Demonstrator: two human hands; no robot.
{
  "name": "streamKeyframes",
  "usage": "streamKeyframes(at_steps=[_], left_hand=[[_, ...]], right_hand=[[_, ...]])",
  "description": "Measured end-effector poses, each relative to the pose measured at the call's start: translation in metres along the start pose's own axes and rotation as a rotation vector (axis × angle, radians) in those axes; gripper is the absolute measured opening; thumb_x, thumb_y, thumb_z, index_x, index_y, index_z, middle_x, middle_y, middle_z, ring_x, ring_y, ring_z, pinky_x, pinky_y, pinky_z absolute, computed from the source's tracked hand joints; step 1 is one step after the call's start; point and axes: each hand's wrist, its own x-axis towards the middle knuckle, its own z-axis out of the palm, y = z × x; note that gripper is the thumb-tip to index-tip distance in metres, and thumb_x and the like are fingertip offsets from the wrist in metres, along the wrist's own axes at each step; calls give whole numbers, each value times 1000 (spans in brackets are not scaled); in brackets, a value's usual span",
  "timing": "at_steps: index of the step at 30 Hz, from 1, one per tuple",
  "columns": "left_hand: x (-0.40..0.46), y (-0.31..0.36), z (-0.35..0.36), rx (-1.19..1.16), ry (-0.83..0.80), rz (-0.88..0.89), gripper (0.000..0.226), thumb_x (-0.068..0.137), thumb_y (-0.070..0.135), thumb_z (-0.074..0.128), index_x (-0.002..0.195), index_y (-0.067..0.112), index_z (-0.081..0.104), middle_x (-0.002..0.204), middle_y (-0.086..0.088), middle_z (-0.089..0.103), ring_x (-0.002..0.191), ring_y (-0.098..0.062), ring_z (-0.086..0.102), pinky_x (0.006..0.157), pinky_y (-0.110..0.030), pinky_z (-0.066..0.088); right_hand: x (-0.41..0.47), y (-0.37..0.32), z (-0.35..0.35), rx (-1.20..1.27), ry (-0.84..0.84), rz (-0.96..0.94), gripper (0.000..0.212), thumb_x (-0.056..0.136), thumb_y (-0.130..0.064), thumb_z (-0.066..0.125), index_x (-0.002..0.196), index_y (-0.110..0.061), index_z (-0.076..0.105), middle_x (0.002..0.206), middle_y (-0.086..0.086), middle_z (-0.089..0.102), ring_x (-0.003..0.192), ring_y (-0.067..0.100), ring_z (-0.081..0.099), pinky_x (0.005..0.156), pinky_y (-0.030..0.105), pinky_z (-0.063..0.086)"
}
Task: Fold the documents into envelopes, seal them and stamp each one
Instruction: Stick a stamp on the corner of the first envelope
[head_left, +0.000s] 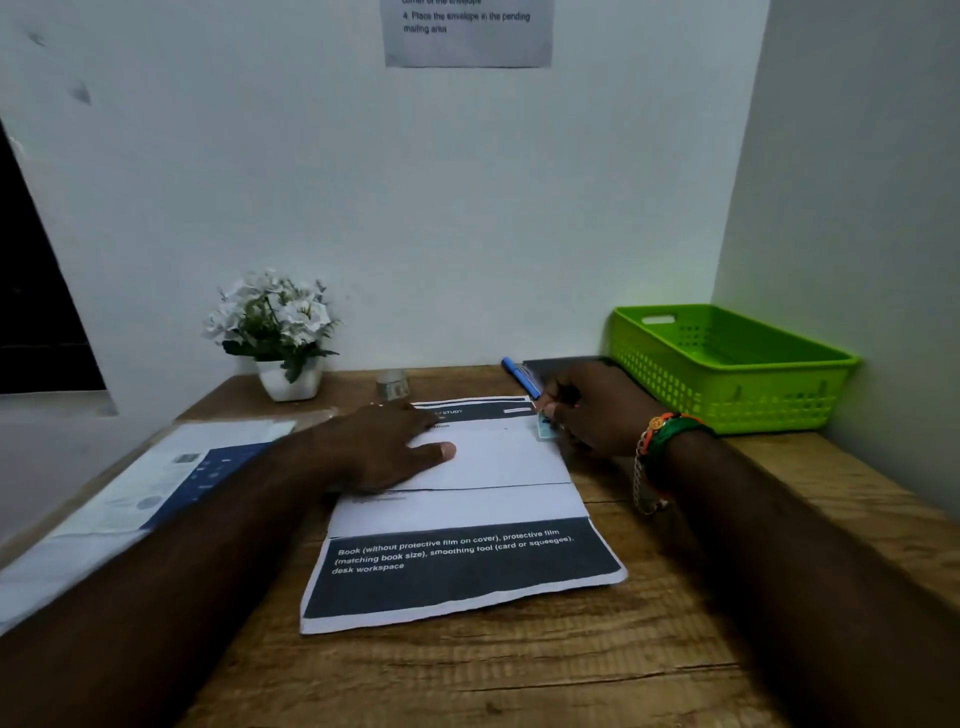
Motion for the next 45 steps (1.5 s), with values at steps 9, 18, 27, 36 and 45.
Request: streamKeyframes(at_steps=[9,18,27,36,45], left_hand=[[-11,49,-7,-304,194,157,64,84,61,69,139,33,53,137,18,51,125,1,46,103,-19,34],[-8,51,3,-189,45,192,74,71,84,61,135,48,51,143,17,46,137,-9,37,115,-34,32],[-14,54,-7,-236,19,161,73,60,85,69,121,51,51,119,22,45,116,-2,46,105,-33,40],[-15,56,-7,-189,21,204,67,64,83,69,120,48,55,117,19,44,112,-5,50,104,-36,45],[-13,54,-5,-190,34,233,63,69,78,71,121,46,57,117,17,48,112,-4,49,104,-34,44]], right_hand=[[3,0,3,139,-29,60,6,89,-9,71,85,-12,75,62,-2,67,44,8,55,47,19,43],[4,3,-1,161,-41,131,18,92,-9,67,75,-15,69,44,-8,58,38,3,51,42,14,39],[-3,-6,-12,414,-78,200,7,93,-3,65,92,-1,71,65,13,61,41,11,51,38,17,41],[-1,-3,2,136,-233,116,8,90,-13,72,82,-15,75,58,0,64,45,6,52,47,18,42],[3,-2,9,115,-167,121,5,87,-17,76,87,-12,78,52,-14,63,41,-10,51,54,15,39]])
